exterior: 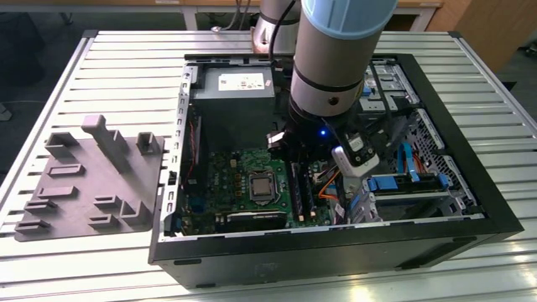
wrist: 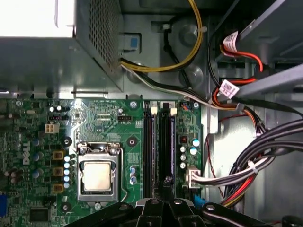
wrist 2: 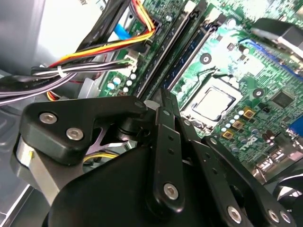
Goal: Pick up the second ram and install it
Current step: 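Press down the second ram until it locks into place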
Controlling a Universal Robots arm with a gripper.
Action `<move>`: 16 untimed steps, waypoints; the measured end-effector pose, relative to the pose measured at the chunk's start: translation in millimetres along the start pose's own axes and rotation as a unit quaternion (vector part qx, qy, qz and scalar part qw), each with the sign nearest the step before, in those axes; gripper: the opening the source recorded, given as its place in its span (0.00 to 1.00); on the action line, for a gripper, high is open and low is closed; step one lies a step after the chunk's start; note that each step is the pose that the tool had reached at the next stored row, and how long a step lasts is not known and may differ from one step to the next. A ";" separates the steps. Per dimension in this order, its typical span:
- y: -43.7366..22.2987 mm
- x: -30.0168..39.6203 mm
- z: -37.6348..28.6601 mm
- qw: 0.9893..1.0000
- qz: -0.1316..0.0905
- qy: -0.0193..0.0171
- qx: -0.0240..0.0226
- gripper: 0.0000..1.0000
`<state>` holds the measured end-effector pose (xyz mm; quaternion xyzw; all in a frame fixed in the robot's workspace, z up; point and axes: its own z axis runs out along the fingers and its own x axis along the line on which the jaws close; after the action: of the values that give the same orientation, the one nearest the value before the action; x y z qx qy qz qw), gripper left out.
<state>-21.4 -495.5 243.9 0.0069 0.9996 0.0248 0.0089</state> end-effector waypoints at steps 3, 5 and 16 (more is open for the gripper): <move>-3.9 0.1 -0.2 1.000 0.000 0.000 0.000 0.11; -6.5 0.1 -0.3 1.000 0.000 0.000 0.000 0.11; -21.2 2.4 -0.3 1.000 0.000 0.000 0.000 0.11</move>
<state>-24.1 -516.6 243.1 0.0070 0.9996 0.0249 0.0090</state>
